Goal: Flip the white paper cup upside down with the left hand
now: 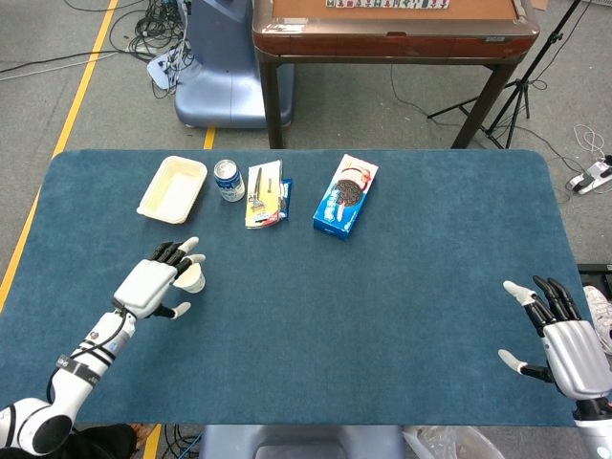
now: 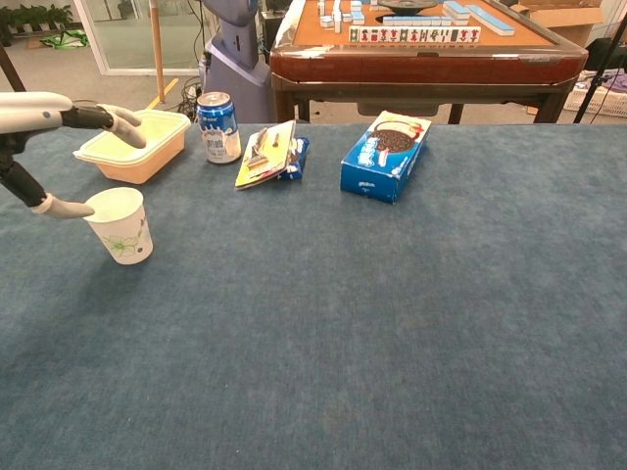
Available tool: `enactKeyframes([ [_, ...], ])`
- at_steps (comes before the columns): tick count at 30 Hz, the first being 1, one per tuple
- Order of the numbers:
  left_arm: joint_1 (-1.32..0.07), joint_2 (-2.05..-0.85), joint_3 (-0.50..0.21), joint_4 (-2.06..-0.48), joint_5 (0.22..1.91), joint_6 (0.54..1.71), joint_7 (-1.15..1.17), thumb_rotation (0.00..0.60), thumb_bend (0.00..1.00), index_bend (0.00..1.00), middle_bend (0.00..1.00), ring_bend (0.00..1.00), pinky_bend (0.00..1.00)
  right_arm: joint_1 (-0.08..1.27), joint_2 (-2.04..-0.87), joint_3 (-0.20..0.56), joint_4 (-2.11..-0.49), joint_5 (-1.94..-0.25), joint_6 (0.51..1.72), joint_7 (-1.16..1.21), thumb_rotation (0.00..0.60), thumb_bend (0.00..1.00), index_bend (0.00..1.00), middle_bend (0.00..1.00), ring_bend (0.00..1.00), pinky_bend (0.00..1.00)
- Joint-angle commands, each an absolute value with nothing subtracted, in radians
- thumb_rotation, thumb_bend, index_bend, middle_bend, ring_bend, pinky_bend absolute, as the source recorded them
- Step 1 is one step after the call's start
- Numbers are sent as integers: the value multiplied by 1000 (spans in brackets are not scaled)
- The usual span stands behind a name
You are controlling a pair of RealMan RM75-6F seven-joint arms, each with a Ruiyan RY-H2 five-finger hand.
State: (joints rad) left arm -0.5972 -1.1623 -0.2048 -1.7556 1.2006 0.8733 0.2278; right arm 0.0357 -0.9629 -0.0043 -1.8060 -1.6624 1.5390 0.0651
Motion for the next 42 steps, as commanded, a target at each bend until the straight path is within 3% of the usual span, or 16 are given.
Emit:
enactKeyframes([
  [1,-677,-1199,-223,-1698,1078,793,292,600,229,141,0,0,0,35,-964,-6,-1804,-1660,1537,67,600,100,151,217,12,0],
  [19,-827,-1223,-135,-1607,741,720,419,600,228,99,0,0,0,32,-970,-3,-1784,-1642,1535,90,600,100,151,217,12,0],
  [42,-897,-1252,-87,-1524,645,690,377,600,229,234,0,0,0,26,-976,-3,-1773,-1629,1538,99,600,101,151,217,12,0],
])
